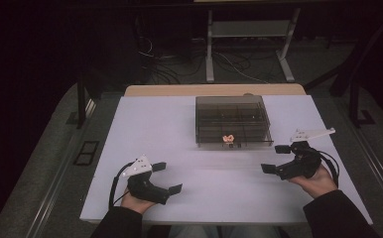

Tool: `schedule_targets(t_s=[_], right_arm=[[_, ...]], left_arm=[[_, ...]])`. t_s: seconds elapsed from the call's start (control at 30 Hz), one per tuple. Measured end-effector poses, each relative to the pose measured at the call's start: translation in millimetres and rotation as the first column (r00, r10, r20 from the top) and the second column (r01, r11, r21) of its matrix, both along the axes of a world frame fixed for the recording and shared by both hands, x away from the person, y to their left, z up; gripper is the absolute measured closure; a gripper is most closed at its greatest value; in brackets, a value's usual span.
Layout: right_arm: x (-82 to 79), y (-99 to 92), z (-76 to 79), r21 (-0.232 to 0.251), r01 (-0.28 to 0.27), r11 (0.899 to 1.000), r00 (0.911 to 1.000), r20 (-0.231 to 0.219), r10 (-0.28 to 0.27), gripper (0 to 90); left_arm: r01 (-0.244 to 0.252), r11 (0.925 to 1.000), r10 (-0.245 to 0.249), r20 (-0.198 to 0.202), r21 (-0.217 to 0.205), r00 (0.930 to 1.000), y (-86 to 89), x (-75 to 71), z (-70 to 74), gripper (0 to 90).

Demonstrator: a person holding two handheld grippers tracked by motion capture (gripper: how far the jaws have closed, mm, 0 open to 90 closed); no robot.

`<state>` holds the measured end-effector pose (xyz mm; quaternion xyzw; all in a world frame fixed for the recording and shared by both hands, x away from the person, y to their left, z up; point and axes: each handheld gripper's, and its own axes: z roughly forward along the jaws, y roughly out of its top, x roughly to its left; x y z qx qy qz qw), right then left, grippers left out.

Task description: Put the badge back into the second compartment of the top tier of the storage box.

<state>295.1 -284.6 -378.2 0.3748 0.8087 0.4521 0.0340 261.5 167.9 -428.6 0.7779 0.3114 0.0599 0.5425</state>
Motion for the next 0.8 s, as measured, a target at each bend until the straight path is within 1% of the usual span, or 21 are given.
schedule_targets(t_s=[0.07,0.1,0.33,0.4,0.5,0.6,0.7,0.8], right_arm=[[-2.5,-1.4,-5.1,0.009,0.004,1.000,1.0000,-0.005,-0.004,0.0],[-3.5,-1.9,-7.7,0.010,0.005,1.000,1.0000,0.004,-0.005,0.0],[-10.1,-5.0,-21.2,0.019,0.011,1.000,0.9999,0.012,-0.011,0.0],[-12.2,-5.9,-25.2,0.032,0.010,0.999,0.9998,0.015,-0.011,0.0],[-14.7,-7.4,-31.6,0.045,0.012,0.999,0.9999,0.010,-0.012,0.0],[-16.8,-7.9,-37.2,0.046,0.015,0.999,0.9998,0.009,-0.016,0.0],[-19.0,-8.3,-39.6,0.045,0.012,0.999,0.9998,0.014,-0.013,0.0],[-20.5,-9.6,-40.3,0.060,0.021,0.998,0.9996,0.017,-0.022,0.0]], left_arm=[[0.001,1.0000,-0.001,0.000,0.002,1.0000,0.1,0.2,0.0,0.0],[0.001,1.0000,-0.001,0.001,0.002,1.0000,0.1,0.2,0.0,0.0],[0.001,1.0000,-0.001,0.000,0.002,1.0000,0.0,-0.1,0.0,0.0],[0.002,1.0000,-0.002,0.000,0.002,1.0000,0.0,0.0,-0.1,0.0],[0.001,1.0000,-0.001,-0.001,0.002,1.0000,0.1,-0.1,-0.1,0.0],[0.003,1.0000,-0.003,-0.001,0.004,1.0000,0.2,0.1,-0.1,0.0],[0.005,1.0000,-0.005,-0.001,0.003,1.0000,-0.1,0.1,-0.2,0.0],[0.004,1.0000,-0.004,-0.002,0.001,1.0000,-0.3,0.4,-0.3,0.0]])
